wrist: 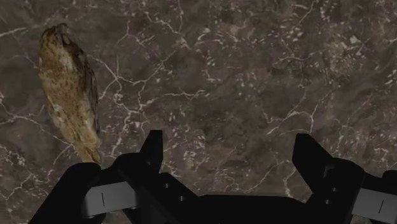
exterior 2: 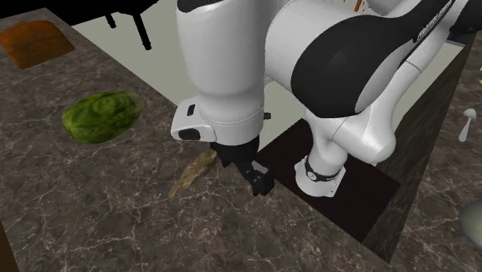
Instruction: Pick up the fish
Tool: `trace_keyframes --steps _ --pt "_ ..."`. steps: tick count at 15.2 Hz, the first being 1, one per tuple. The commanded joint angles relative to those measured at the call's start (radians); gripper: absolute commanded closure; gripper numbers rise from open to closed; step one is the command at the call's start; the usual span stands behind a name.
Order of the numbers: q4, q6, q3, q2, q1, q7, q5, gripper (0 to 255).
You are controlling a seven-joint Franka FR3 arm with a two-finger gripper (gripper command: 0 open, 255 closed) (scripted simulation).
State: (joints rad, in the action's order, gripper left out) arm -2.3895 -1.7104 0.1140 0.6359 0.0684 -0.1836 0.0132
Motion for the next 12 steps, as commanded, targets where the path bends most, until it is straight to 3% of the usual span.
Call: trace_keyframes --steps 1,12 --pt "-0.009 -0.041 0.026 -0.040 0.013 -0.033 0.025 0" --pt "0.019 -0.250 0.179 -0.308 0.083 -0.217 0.132 0"
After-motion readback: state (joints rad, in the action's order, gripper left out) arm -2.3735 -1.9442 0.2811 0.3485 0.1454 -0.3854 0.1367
